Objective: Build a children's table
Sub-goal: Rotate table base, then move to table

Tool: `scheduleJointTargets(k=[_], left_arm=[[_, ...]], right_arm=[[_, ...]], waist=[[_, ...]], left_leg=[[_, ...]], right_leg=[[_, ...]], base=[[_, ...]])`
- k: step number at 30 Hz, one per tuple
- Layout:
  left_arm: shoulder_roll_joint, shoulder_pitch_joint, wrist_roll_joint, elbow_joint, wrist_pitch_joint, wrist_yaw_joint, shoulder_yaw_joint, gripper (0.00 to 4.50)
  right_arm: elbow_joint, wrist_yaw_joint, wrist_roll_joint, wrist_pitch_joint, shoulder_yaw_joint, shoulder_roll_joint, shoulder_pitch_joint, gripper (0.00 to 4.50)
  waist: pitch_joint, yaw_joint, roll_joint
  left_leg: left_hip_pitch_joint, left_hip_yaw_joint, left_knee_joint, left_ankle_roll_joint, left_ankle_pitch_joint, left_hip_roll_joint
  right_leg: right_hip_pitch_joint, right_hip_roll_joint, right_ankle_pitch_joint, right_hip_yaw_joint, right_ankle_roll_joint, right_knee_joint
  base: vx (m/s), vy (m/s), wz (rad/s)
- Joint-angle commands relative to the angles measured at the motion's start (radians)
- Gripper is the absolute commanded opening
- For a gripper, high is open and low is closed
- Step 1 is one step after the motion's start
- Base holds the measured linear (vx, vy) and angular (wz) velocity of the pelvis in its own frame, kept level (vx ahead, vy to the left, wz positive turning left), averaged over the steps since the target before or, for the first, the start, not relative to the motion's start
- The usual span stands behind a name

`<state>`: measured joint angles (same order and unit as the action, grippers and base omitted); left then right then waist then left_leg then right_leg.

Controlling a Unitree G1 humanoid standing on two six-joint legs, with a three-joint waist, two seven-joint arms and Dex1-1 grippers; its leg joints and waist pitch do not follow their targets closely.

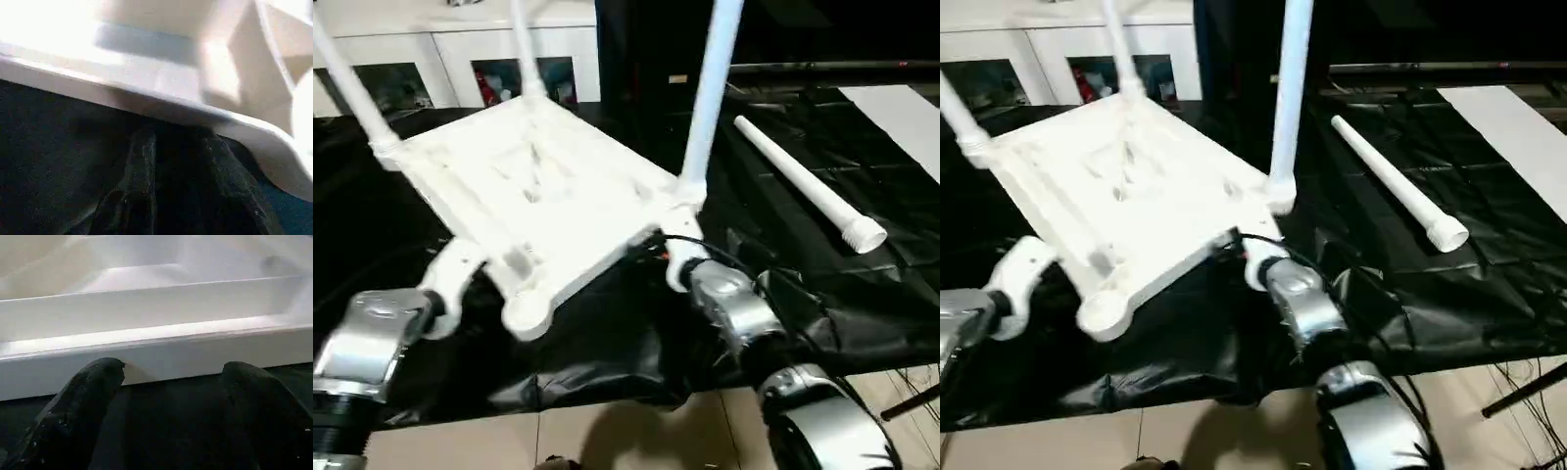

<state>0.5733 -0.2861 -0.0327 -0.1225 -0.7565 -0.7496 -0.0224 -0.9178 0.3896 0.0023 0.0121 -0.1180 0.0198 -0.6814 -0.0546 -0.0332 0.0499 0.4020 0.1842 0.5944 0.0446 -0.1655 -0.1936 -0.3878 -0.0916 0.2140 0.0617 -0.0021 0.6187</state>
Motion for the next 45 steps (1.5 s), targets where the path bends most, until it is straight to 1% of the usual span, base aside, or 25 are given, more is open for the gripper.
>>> scheduleJointTargets(k=[1, 5, 7, 14, 18, 19, 22, 23, 27, 28, 30, 31, 32, 33, 34, 35, 37, 38, 39, 40, 41, 42, 43, 44, 45], left_arm=[[-0.059, -0.050, -0.026, 0.021, 0.022, 0.004, -0.048, 1.29], [-0.141, -0.101, -0.011, -0.049, 0.093, 0.016, -0.091, 1.29], [-0.179, -0.129, 0.001, -0.093, 0.142, 0.032, -0.108, 1.29], [-0.306, -0.203, -0.010, -0.173, 0.352, 0.056, -0.131, 1.29], [-0.312, -0.192, -0.015, -0.143, 0.362, 0.095, -0.104, 1.29], [-0.309, -0.187, -0.022, -0.133, 0.372, 0.127, -0.071, 1.29], [-0.308, -0.181, -0.047, -0.107, 0.402, 0.179, 0.007, 1.29], [-0.308, -0.176, -0.086, -0.058, 0.374, 0.215, 0.087, 1.29], [-0.307, -0.163, -0.119, 0.010, 0.365, 0.269, 0.167, 1.29], [-0.309, -0.156, -0.113, 0.030, 0.380, 0.302, 0.181, 1.29], [-0.329, -0.157, -0.109, 0.038, 0.400, 0.368, 0.211, 1.29], [-0.333, -0.157, -0.111, 0.038, 0.399, 0.377, 0.215, 1.29], [-0.344, -0.161, -0.095, 0.027, 0.410, 0.423, 0.218, 1.29], [-0.345, -0.162, -0.081, 0.022, 0.420, 0.436, 0.211, 1.29], [-0.354, -0.163, -0.066, 0.010, 0.441, 0.461, 0.207, 1.29], [-0.377, -0.166, -0.048, -0.005, 0.454, 0.509, 0.208, 1.29], [-0.391, -0.167, -0.020, -0.029, 0.461, 0.544, 0.197, 1.29], [-0.391, -0.168, -0.012, -0.037, 0.463, 0.550, 0.192, 1.29], [-0.390, -0.168, -0.004, -0.045, 0.470, 0.551, 0.185, 1.29], [-0.390, -0.170, -0.003, -0.051, 0.472, 0.549, 0.181, 1.29], [-0.390, -0.172, 0.001, -0.054, 0.472, 0.553, 0.175, 1.29], [-0.391, -0.174, 0.001, -0.053, 0.472, 0.554, 0.170, 1.29], [-0.391, -0.174, 0.000, -0.053, 0.472, 0.556, 0.169, 1.29], [-0.392, -0.175, 0.000, -0.053, 0.470, 0.564, 0.168, 1.29], [-0.392, -0.176, 0.000, -0.054, 0.469, 0.569, 0.168, 1.29]], right_arm=[[0.010, 0.028, 0.016, -0.027, -0.010, 0.024, -0.025, 3.91], [0.088, -0.010, 0.028, -0.003, 0.022, -0.015, -0.003, 3.91], [0.162, -0.033, 0.042, 0.033, 0.046, -0.041, 0.022, 3.91], [0.479, -0.096, 0.029, 0.195, 0.124, -0.136, 0.180, 3.91], [0.607, -0.112, 0.025, 0.265, 0.150, -0.145, 0.250, 3.91], [0.655, -0.135, 0.021, 0.302, 0.157, -0.150, 0.273, 3.91], [0.727, -0.186, 0.027, 0.384, 0.180, -0.157, 0.293, 3.91], [0.752, -0.209, 0.041, 0.423, 0.204, -0.163, 0.290, 3.91], [0.784, -0.211, 0.055, 0.422, 0.225, -0.173, 0.283, 3.91], [0.778, -0.205, 0.049, 0.398, 0.223, -0.174, 0.274, 3.91], [0.761, -0.197, 0.030, 0.353, 0.206, -0.174, 0.256, 3.91], [0.760, -0.196, 0.029, 0.349, 0.204, -0.174, 0.254, 3.91], [0.765, -0.208, 0.035, 0.351, 0.200, -0.161, 0.248, 3.91], [0.766, -0.216, 0.041, 0.355, 0.203, -0.155, 0.246, 3.91], [0.760, -0.223, 0.037, 0.350, 0.198, -0.148, 0.240, 3.91], [0.750, -0.229, 0.030, 0.346, 0.185, -0.139, 0.230, 3.91], [0.740, -0.240, 0.034, 0.348, 0.180, -0.127, 0.217, 3.91], [0.736, -0.243, 0.035, 0.348, 0.179, -0.125, 0.213, 3.91], [0.731, -0.245, 0.031, 0.346, 0.176, -0.125, 0.210, 3.91], [0.727, -0.247, 0.029, 0.345, 0.174, -0.125, 0.207, 3.91], [0.722, -0.246, 0.029, 0.343, 0.176, -0.122, 0.205, 3.91], [0.717, -0.245, 0.026, 0.338, 0.174, -0.121, 0.205, 3.91], [0.715, -0.245, 0.025, 0.335, 0.174, -0.120, 0.205, 3.91], [0.711, -0.244, 0.025, 0.332, 0.172, -0.119, 0.206, 3.91], [0.709, -0.243, 0.024, 0.330, 0.171, -0.119, 0.207, 3.91]], waist=[[0.072, 0.001, 0.024], [0.072, -0.004, 0.023], [0.074, -0.001, 0.034], [0.083, 0.000, 0.032], [0.076, 0.013, 0.029], [0.072, 0.021, 0.010], [0.071, 0.028, 0.020], [0.070, 0.030, 0.002], [0.071, 0.023, 0.004], [0.072, 0.021, -0.007], [0.073, 0.018, -0.002], [0.073, 0.018, -0.010], [0.064, 0.010, -0.028], [0.064, 0.010, -0.028], [0.078, 0.032, 0.015], [0.079, 0.056, 0.031], [0.071, 0.070, 0.036], [0.068, 0.063, 0.038], [0.063, 0.061, 0.029], [0.062, 0.055, 0.009], [0.063, 0.044, -0.015], [0.063, 0.029, -0.039], [0.060, -0.002, -0.049], [0.036, -0.005, -0.047], [0.034, -0.007, -0.038]], left_leg=[[-0.039, -0.013, -0.074, 0.008, -0.235, -0.030], [-0.038, -0.014, -0.074, 0.022, -0.241, -0.029], [-0.038, -0.016, -0.072, 0.020, -0.231, -0.029], [-0.028, -0.016, -0.060, -0.027, -0.133, -0.021], [-0.022, -0.014, -0.061, -0.051, -0.162, -0.021], [-0.020, -0.013, -0.063, -0.054, -0.177, -0.020], [-0.023, -0.016, -0.064, -0.045, -0.177, -0.023], [-0.025, -0.014, -0.065, -0.044, -0.178, -0.024], [-0.029, -0.014, -0.063, -0.048, -0.151, -0.027], [-0.028, -0.013, -0.063, -0.055, -0.133, -0.027], [-0.028, -0.012, -0.061, -0.054, -0.119, -0.028], [-0.026, -0.011, -0.060, -0.055, -0.113, -0.026], [0.025, -0.049, -0.075, -0.119, -0.097, -0.001], [0.025, -0.049, -0.075, -0.119, -0.097, -0.001], [-0.005, -0.104, -0.074, -0.195, -0.121, -0.021], [-0.021, -0.170, -0.083, -0.259, -0.087, -0.056], [-0.063, -0.255, -0.107, -0.364, -0.089, -0.105], [-0.054, -0.278, -0.126, -0.352, -0.139, -0.096], [-0.038, -0.276, -0.136, -0.332, -0.189, -0.078], [-0.009, -0.271, -0.155, -0.263, -0.323, -0.025], [0.015, -0.250, -0.115, -0.199, -0.370, 0.048], [0.039, -0.194, -0.014, -0.154, -0.350, 0.103], [0.033, -0.063, 0.243, -0.119, -0.238, 0.101], [0.076, -0.043, 0.266, -0.118, -0.228, 0.063], [0.063, -0.041, 0.256, -0.113, -0.246, 0.041]], right_leg=[[0.033, -0.042, -0.014, -0.035, -0.268, -0.054], [0.037, -0.042, 0.001, -0.036, -0.253, -0.056], [0.041, -0.042, -0.026, -0.035, -0.242, -0.053], [0.057, -0.042, -0.130, -0.031, -0.234, -0.057], [0.056, -0.043, -0.020, -0.031, -0.233, -0.067], [0.055, -0.040, 0.040, -0.031, -0.226, -0.075], [0.050, -0.040, 0.132, -0.032, -0.210, -0.077], [0.046, -0.038, 0.141, -0.033, -0.210, -0.079], [0.040, -0.037, 0.125, -0.033, -0.208, -0.073], [0.038, -0.036, 0.096, -0.033, -0.205, -0.071], [0.038, -0.037, 0.061, -0.034, -0.206, -0.067], [0.040, -0.037, 0.046, -0.034, -0.208, -0.065], [0.072, -0.047, 0.018, 0.013, -0.213, -0.054], [0.072, -0.047, 0.018, 0.013, -0.213, -0.054], [0.059, -0.022, -0.013, 0.056, -0.229, -0.042], [0.049, 0.015, -0.011, 0.074, -0.253, 0.002], [-0.006, 0.037, 0.158, 0.058, -0.277, 0.072], [-0.019, 0.042, 0.188, 0.040, -0.291, 0.103], [-0.014, 0.041, 0.185, 0.030, -0.299, 0.102], [0.012, 0.037, 0.172, 0.016, -0.354, 0.079], [0.039, 0.011, 0.202, 0.004, -0.450, -0.004], [0.053, -0.041, 0.269, 0.000, -0.503, -0.080], [0.047, -0.118, 0.451, 0.032, -0.488, -0.159], [0.068, -0.140, 0.501, 0.060, -0.364, -0.145], [0.072, -0.165, 0.525, 0.085, -0.330, -0.148]], base=[[0.000, 0.000, 0.00], [0.000, 0.000, 0.00], [0.000, 0.000, 0.00], [0.000, 0.000, 0.00], [0.000, 0.000, 0.00], [0.000, 0.000, 0.00], [0.000, 0.000, 0.00], [0.000, 0.000, 0.00], [0.000, 0.000, 0.00], [0.000, 0.000, 0.00], [0.000, 0.000, 0.00], [0.000, 0.000, 0.00], [0.000, 0.000, 0.00], [-0.024, -0.011, 0.27], [-0.024, -0.011, 0.27], [-0.003, -0.048, 0.48], [-0.005, -0.065, 0.36], [-0.006, -0.131, 0.64], [-0.025, -0.236, 0.96], [-0.021, -0.180, 0.66], [-0.043, -0.221, 0.65], [-0.062, -0.239, 0.63], [-0.062, -0.239, 0.63], [-0.048, -0.223, 0.45], [-0.012, -0.180, 0.38]])
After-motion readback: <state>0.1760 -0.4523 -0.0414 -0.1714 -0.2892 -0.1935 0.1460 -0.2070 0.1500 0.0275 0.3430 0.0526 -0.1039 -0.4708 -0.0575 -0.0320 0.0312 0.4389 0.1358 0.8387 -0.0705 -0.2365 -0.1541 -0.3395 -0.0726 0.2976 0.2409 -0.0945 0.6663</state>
